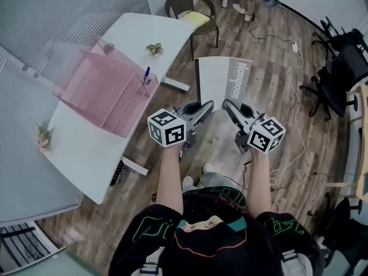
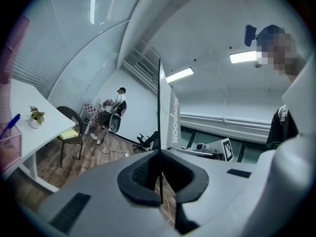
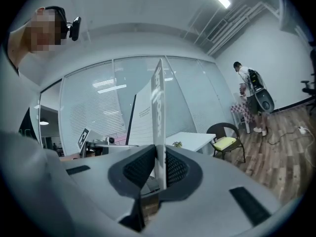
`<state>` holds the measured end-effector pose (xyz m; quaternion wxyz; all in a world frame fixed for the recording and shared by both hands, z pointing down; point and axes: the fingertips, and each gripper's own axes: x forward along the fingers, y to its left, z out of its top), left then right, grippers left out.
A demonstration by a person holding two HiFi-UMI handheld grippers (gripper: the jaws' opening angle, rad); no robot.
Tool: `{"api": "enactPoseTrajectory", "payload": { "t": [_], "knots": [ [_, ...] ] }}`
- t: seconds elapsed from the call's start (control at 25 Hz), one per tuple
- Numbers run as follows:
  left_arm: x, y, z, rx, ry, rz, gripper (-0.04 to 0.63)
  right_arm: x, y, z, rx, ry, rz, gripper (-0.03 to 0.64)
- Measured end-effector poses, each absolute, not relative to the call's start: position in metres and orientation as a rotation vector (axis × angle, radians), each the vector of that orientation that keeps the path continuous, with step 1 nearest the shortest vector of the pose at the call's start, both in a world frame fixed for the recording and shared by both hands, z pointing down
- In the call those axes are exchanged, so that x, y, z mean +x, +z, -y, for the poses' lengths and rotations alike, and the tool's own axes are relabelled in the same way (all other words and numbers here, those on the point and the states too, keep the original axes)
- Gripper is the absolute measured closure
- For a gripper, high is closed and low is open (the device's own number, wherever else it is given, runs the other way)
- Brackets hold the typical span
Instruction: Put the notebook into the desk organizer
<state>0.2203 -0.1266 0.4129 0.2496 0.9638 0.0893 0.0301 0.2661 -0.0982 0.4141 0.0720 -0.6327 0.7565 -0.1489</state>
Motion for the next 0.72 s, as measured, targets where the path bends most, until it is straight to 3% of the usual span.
{"api": "enactPoseTrajectory", "payload": {
  "t": [0.72],
  "knots": [
    [0.103,0.465,0.201,2.427,-0.032,0.435,0.592,0.155,0.466,0.198,-1.373,-0.65,-2.774,0.588]
  ]
}}
